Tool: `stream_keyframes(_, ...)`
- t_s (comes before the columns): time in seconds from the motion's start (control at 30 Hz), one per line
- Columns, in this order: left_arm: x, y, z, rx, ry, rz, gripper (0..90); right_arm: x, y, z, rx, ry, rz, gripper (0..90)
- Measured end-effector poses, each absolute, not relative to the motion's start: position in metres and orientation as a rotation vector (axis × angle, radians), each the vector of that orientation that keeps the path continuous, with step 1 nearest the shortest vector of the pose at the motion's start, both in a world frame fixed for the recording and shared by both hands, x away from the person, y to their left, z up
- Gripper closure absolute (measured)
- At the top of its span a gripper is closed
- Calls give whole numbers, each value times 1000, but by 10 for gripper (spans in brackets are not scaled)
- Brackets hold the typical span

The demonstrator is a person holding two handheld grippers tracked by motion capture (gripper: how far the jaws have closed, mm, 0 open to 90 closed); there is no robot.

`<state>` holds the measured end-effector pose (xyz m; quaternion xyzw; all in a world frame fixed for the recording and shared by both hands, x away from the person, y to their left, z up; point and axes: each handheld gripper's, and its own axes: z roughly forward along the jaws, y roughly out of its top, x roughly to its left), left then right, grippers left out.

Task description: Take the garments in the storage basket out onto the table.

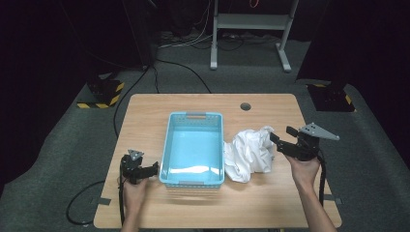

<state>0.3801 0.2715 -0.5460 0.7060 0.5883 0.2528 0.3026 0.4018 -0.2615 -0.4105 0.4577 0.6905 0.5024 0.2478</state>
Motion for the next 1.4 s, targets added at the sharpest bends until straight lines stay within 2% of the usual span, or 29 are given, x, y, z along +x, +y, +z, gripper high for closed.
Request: stream_keyframes(1.4,380,271,-546,1872,1560,670,97,386,-273,-430,1268,1893,1323,255)
